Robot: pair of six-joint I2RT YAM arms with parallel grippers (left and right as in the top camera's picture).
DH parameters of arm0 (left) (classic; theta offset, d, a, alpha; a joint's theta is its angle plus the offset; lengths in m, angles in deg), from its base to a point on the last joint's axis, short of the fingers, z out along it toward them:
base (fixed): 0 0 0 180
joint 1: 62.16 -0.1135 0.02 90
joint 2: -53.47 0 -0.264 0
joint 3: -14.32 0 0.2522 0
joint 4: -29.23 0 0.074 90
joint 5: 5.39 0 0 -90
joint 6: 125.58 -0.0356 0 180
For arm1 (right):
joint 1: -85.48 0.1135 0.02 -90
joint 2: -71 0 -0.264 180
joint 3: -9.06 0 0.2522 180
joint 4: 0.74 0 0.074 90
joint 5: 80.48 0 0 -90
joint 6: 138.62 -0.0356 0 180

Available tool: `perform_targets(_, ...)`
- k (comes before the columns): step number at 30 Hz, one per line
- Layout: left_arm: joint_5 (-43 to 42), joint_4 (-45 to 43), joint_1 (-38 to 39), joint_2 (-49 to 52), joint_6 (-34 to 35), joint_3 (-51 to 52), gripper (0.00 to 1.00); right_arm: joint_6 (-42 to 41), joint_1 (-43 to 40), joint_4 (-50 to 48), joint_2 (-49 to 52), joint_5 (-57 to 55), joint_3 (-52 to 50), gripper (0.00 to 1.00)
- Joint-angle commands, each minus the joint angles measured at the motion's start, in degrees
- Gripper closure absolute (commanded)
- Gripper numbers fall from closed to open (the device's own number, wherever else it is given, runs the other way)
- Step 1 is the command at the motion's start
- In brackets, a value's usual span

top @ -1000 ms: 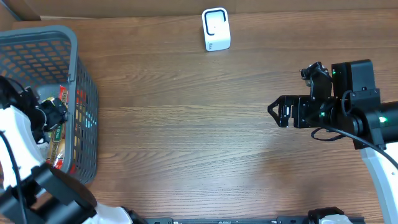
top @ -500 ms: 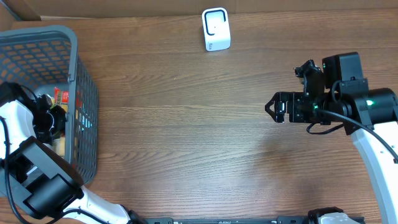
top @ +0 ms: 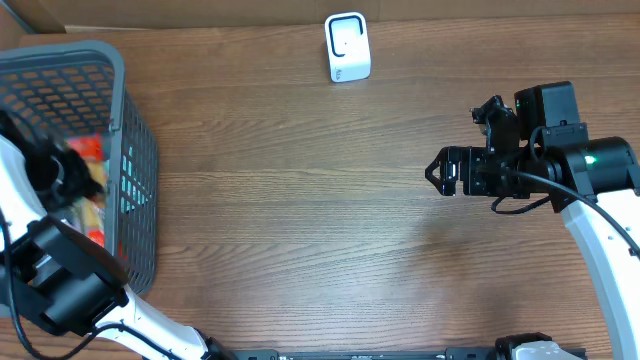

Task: Scan the item barcode
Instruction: 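Lift the spaghetti pack out and lay it on the table center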

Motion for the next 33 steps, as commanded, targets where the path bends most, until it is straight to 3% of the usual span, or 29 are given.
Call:
perform_targets(1, -0.92, 2.56, 1.11, -4.00, 3.52, -13.53, 0.96, 0.55, 0.37, -0.46, -0.20, -0.22, 1.03, 0.00)
perform_targets(7, -1.95, 5.81, 3.28, -7.87, 6.03, -24.98, 0.96, 0.42, 0.37, -0.46, -0.20, 0.13, 1.03, 0.00)
perform_targets(12, -11.65, 5.53, 4.68, -14.60, 5.99, -29.09, 0.96, 0.42, 0.37, -0.92, -0.20, 0.15, 1.03, 0.00)
perform_targets(16, -13.94, 5.11, 7.76, -20.90, 5.35, -31.58, 0.96, 0.37, 0.37, -2.16, -0.20, 0.22, 1.03, 0.00)
perform_targets(21, -13.81, 5.40, 16.81, -27.39, 4.72, -32.00, 0.96, 0.39, 0.37, -2.86, -0.20, 1.84, 1.03, 0.00)
perform_targets(25, -13.68, 10.45, 27.78, -27.69, 5.64, -31.56, 0.96, 0.37, 0.37, -3.65, -0.20, 2.32, 1.03, 0.00)
perform_targets(28, -10.69, 14.08, 35.85, -26.73, 9.75, -27.89, 0.96, 0.37, 0.37, -3.78, -0.20, 2.32, 1.05, 0.00)
perform_targets(29, -6.58, 14.43, 38.75, -26.49, 13.88, -25.20, 0.96, 0.37, 0.35, -3.78, -0.20, 2.29, 1.05, 0.00)
perform_targets(33, 4.68, 9.94, 47.12, -26.53, 22.10, -11.76, 0.95, 0.39, 0.37, -3.69, -0.20, 2.29, 1.05, 0.00)
